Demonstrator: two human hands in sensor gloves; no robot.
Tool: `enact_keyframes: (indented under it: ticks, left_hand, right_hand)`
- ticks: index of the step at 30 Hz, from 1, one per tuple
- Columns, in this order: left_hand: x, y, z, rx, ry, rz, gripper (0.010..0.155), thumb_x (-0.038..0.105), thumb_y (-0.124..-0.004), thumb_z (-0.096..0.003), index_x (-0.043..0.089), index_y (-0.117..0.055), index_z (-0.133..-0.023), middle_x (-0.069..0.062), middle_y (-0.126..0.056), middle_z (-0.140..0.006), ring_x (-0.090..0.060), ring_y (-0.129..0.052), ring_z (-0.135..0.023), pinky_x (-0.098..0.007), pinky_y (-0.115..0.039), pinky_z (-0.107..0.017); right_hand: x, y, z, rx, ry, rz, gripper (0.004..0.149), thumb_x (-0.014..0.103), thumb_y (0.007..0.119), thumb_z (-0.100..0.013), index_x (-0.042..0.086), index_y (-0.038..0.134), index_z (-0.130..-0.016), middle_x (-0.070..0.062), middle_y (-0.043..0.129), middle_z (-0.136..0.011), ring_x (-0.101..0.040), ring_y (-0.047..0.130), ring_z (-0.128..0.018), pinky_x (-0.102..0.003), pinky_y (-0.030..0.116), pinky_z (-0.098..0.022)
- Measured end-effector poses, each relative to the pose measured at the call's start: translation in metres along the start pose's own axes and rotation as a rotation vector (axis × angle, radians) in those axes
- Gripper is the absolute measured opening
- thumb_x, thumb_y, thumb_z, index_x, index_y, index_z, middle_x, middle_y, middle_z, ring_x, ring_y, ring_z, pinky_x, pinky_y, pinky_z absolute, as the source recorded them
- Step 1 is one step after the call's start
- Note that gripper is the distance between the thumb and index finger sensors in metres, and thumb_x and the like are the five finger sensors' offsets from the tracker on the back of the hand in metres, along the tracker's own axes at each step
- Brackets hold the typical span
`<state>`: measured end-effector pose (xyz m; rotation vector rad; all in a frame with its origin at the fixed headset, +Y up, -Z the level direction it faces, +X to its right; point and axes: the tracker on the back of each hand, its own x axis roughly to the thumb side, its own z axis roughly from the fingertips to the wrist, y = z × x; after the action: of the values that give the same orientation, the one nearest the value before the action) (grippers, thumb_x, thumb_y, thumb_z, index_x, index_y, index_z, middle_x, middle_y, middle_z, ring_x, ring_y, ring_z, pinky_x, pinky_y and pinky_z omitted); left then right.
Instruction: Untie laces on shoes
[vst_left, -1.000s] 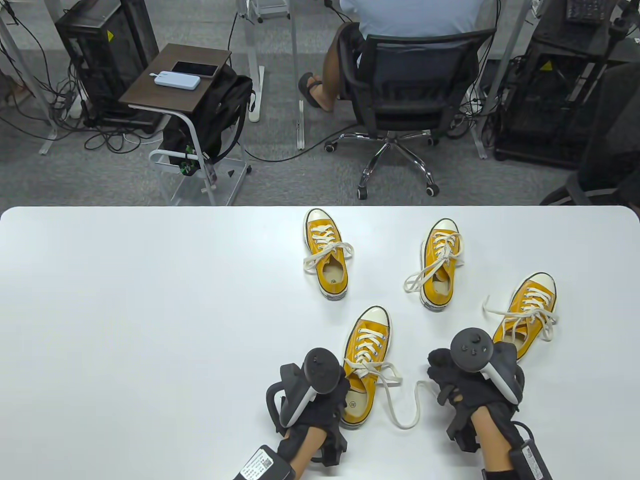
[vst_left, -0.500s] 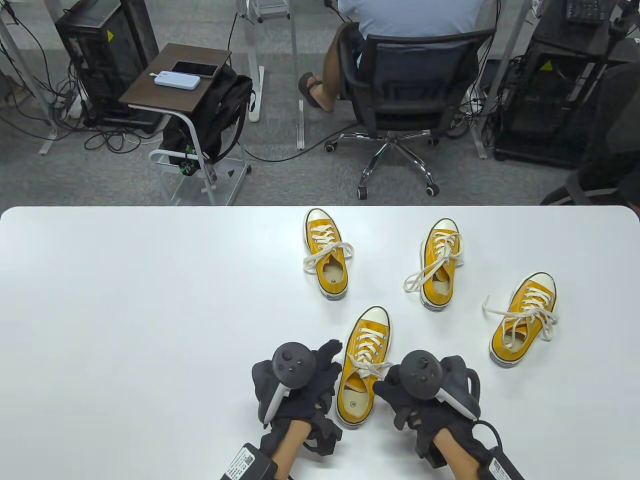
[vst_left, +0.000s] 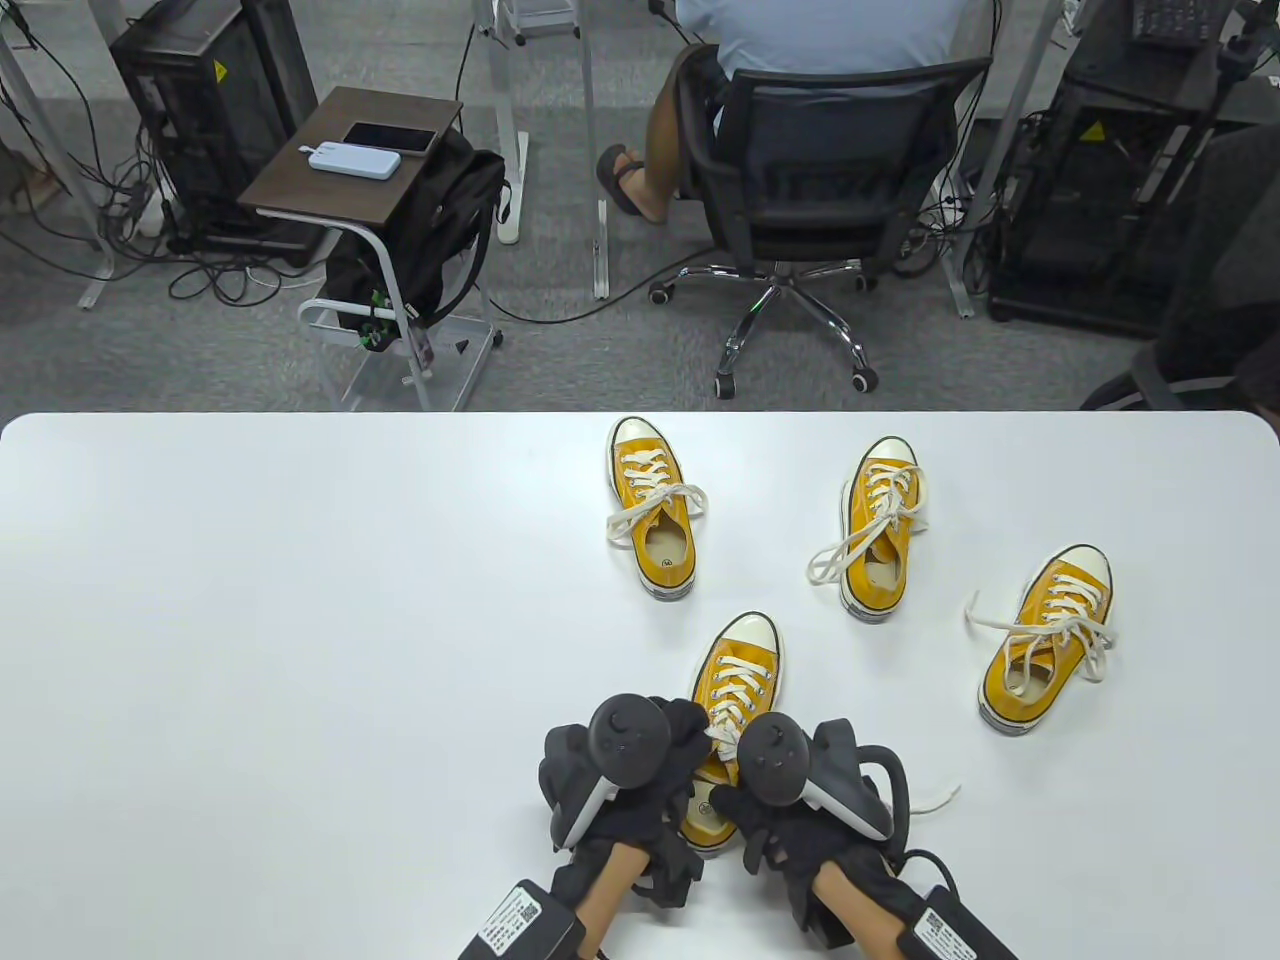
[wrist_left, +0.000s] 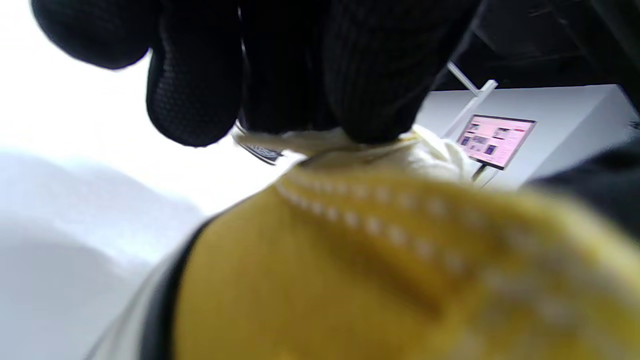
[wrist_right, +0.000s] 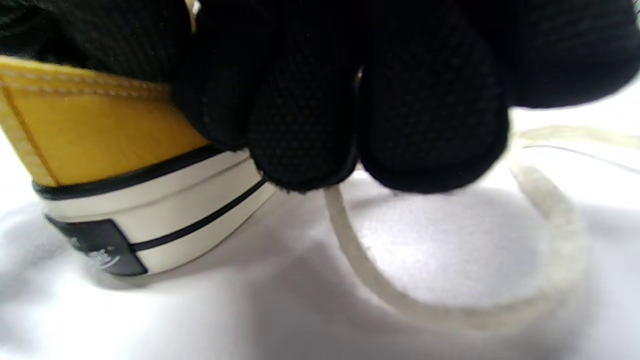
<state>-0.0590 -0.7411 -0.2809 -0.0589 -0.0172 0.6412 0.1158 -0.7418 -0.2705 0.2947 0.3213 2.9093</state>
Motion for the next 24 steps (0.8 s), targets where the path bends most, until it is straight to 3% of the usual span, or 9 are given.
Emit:
enact_keyframes:
  ticks: [5,8,16,22,24]
  left_hand:
    - [-0.016,0.026,0.000,0.092,0.060,0.115,0.038,0.036,-0.079,-0.0467,0.028,-0.087,-0.083,-0.006,-0.090,-0.091,-0.034,-0.096,-0.071,-0.048,-0.081,-0.048]
    - [-0.035,0.050,0.002,0.211,0.106,0.186,0.039,0.035,-0.076,-0.0475,0.027,-0.085,-0.085,-0.008,-0.087,-0.092,-0.035,-0.095,-0.071,-0.049,-0.081,-0.048]
    - [-0.108,0.103,0.011,0.407,0.353,0.360,0.040,0.034,-0.074,-0.0484,0.024,-0.081,-0.086,-0.010,-0.084,-0.093,-0.037,-0.093,-0.072,-0.050,-0.080,-0.048]
    - [-0.142,0.110,0.011,0.367,0.552,0.252,0.040,0.035,-0.074,-0.0489,0.024,-0.082,-0.087,-0.010,-0.084,-0.094,-0.038,-0.093,-0.072,-0.050,-0.079,-0.047]
    - [-0.144,0.105,0.006,0.273,0.600,0.187,0.040,0.035,-0.075,-0.0492,0.024,-0.083,-0.087,-0.010,-0.085,-0.094,-0.037,-0.093,-0.072,-0.050,-0.079,-0.047]
  right_hand:
    - [0.000,0.000,0.000,0.007,0.005,-0.011,0.035,0.052,0.080,-0.043,0.022,0.092,-0.056,-0.010,0.105,-0.052,-0.035,0.103,-0.032,-0.054,0.085,-0.027]
    - [0.000,0.000,0.000,0.007,0.004,-0.009,0.035,0.052,0.080,-0.043,0.022,0.092,-0.056,-0.010,0.105,-0.052,-0.035,0.103,-0.033,-0.054,0.084,-0.027]
    - [-0.002,0.001,0.000,0.025,0.009,-0.030,0.035,0.052,0.080,-0.043,0.022,0.091,-0.057,-0.010,0.105,-0.054,-0.035,0.103,-0.033,-0.054,0.084,-0.028]
    - [-0.003,0.001,0.000,0.036,0.011,-0.044,0.035,0.052,0.079,-0.043,0.022,0.091,-0.057,-0.011,0.105,-0.054,-0.035,0.103,-0.034,-0.054,0.084,-0.029]
    - [-0.003,0.001,0.000,0.038,0.011,-0.047,0.035,0.052,0.079,-0.043,0.022,0.090,-0.057,-0.011,0.104,-0.055,-0.035,0.102,-0.035,-0.054,0.084,-0.029]
